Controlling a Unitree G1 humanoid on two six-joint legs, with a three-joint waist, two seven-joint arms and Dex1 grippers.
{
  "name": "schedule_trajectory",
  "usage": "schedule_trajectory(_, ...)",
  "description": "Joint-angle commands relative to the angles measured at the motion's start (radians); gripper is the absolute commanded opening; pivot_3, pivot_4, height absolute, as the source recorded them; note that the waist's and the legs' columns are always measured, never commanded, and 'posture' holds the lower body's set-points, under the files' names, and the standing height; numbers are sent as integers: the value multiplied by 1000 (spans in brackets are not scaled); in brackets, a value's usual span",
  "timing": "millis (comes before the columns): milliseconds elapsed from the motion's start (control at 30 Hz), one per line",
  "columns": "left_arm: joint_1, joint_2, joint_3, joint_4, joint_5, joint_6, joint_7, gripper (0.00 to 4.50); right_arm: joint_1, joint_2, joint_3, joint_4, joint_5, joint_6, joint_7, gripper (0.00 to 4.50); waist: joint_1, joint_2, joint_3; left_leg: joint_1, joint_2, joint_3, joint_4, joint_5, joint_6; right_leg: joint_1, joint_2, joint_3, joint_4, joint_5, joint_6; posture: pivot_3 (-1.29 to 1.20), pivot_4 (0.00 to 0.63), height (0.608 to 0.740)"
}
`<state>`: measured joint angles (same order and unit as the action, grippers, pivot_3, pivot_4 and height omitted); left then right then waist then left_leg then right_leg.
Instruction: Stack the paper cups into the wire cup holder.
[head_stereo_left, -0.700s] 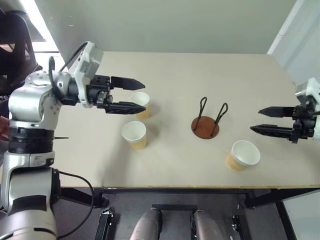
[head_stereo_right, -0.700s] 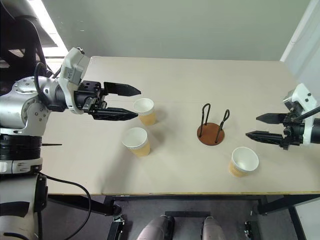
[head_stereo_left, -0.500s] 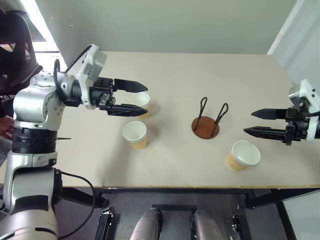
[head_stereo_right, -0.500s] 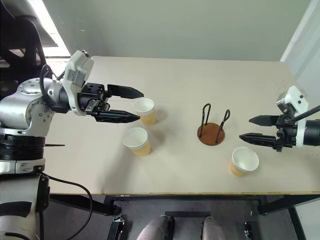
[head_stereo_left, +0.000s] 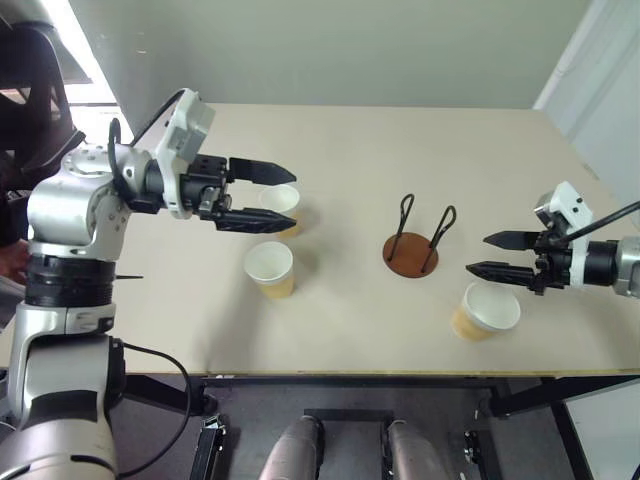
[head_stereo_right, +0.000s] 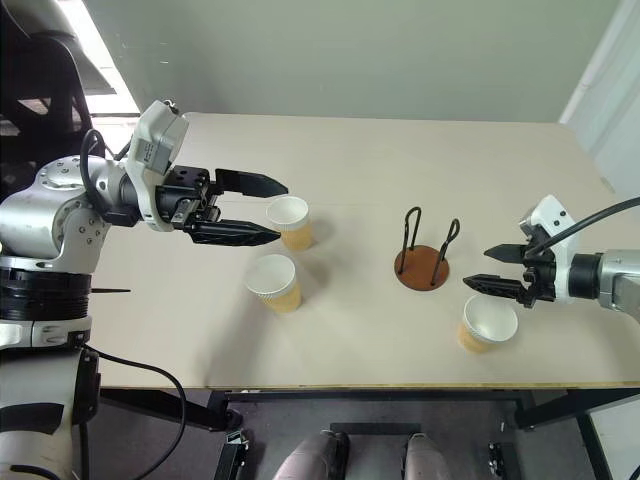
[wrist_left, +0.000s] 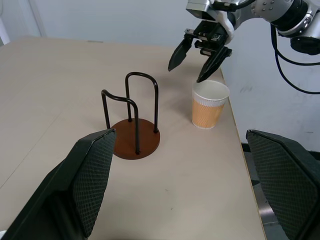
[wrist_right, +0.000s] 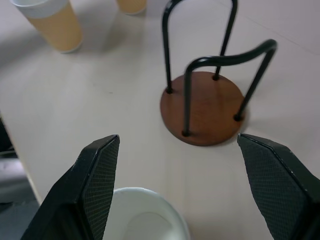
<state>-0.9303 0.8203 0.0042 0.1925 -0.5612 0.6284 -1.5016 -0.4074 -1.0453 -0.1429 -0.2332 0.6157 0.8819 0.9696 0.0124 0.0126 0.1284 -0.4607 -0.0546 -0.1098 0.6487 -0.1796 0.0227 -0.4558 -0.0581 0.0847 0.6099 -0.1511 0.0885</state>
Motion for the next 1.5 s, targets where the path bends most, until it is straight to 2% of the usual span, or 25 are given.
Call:
schedule_trajectory(33,6,11,14,-54,-16,-12,-18,4462,-50,24,21,15,-31,-28,-21,3828,-1,0,0,0,0,0,0,0,0,0,0,0,0,0,0,0,150,740)
schedule_trajectory(1167,-23,20,-11,-47,0,-17,-64,4462,-282,250,221,173,-206,-65,-32,3828,-4,0,0,0,1,0,0,0,0,0,0,-1,0,2,-3,0,150,740)
schedule_trajectory(1300,-25,19,-11,-41,2,-19,-61,4500,-296,272,235,176,-217,-53,-42,2958,-4,0,0,0,1,0,0,0,0,0,0,-1,0,2,-4,0,150,740)
schedule_trajectory(1500,-26,17,-9,-36,3,-20,-56,4500,-309,291,239,184,-233,-33,-59,800,-4,0,0,0,1,0,-1,0,0,-1,0,-1,0,2,-5,0,150,740)
